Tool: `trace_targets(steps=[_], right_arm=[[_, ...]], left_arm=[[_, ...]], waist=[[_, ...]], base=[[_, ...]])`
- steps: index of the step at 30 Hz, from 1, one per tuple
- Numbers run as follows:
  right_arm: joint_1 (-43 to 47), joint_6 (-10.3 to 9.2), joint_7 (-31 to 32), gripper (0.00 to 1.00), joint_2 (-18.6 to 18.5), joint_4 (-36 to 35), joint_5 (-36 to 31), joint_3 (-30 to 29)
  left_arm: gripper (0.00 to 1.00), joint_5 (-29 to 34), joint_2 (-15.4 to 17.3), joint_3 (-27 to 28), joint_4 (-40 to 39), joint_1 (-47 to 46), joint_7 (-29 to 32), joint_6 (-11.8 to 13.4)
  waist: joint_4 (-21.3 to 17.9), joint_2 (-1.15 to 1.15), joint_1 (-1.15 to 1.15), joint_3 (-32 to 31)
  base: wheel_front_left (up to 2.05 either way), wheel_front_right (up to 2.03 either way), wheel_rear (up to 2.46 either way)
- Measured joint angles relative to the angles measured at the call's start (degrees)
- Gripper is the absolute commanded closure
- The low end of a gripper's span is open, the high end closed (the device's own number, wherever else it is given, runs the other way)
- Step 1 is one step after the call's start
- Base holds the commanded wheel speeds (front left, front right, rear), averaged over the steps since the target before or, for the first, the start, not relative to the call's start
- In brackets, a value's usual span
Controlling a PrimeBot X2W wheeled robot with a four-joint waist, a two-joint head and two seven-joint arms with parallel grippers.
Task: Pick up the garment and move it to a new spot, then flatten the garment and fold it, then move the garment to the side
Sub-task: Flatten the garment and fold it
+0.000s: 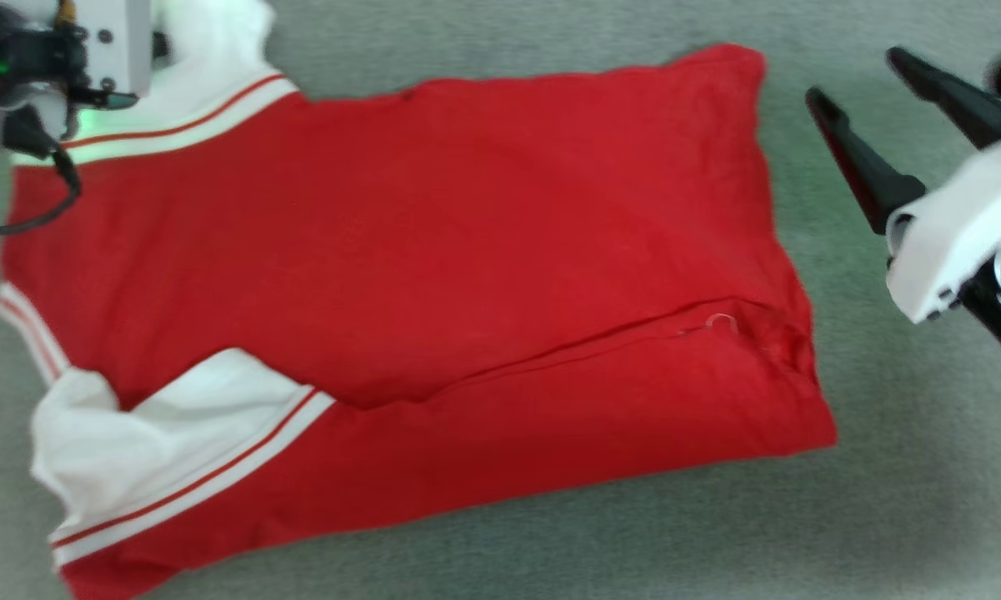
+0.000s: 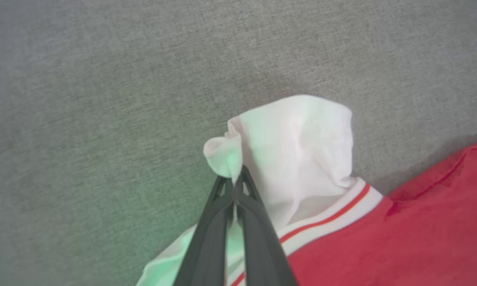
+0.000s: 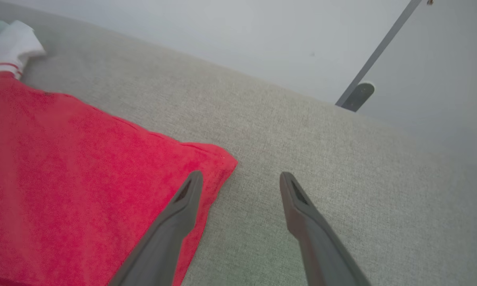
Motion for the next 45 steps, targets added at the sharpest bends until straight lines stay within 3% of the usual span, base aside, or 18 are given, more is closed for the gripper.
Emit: trace_targets(steps=[8, 16, 17, 19, 27, 33, 45], right_arm=[[-9.9, 0.02, 9.66, 0.0, -0.1, 13.71, 4.76, 5.94], [-18.13, 0.02, 21.17, 0.0, 1.44, 25.94, 6.72, 10.09], [-18.99, 0.01, 22.13, 0.25, 1.8, 26.96, 7.04, 10.23], [-20.52, 0.02, 23.71, 1.0, 2.44, 28.91, 7.21, 10.69], [-26.09, 0.04, 26.2, 1.0, 3.57, 35.35, 7.59, 12.07], [-27.22, 0.03, 23.18, 1.0, 3.01, 37.51, 7.89, 13.0], [-23.1, 0.03, 14.67, 1.0, -6.45, 30.3, 14.52, 21.16]], left_arm=[[1.0, 0.12, -3.37, 0.01, 3.96, -1.08, -3.42, -3.24], [1.0, 0.3, -5.26, 0.0, 8.24, -2.24, -5.68, -5.56], [1.0, 0.3, -5.36, 0.01, 8.66, -2.42, -5.9, -5.84], [1.0, 0.3, -5.6, 0.02, 9.57, -2.81, -6.34, -6.27], [1.0, 0.36, -6.98, -0.1, 12.56, -4.04, -7.68, -7.57], [1.0, -0.03, -7.98, 0.21, 14.26, -4.42, -9.82, -8.45], [1.0, -3.08, -6.25, 0.52, 10.28, -1.76, -12.21, -9.34]], waist=[[4.06, 0.0, 0.0, -0.76], [4.68, 0.0, 0.0, -0.27], [4.65, 0.0, 0.0, -0.25], [4.59, 0.0, 0.0, -0.17], [4.51, 0.0, 0.0, 0.2], [5.17, 0.0, 0.0, -0.78], [7.95, 0.0, 0.0, -6.56]], base=[[0.0, 0.0, 0.0], [0.0, 0.0, 0.0], [0.0, 0.0, 0.0], [0.0, 0.0, 0.0], [0.0, 0.0, 0.0], [0.0, 0.0, 0.0], [0.0, 0.0, 0.0]])
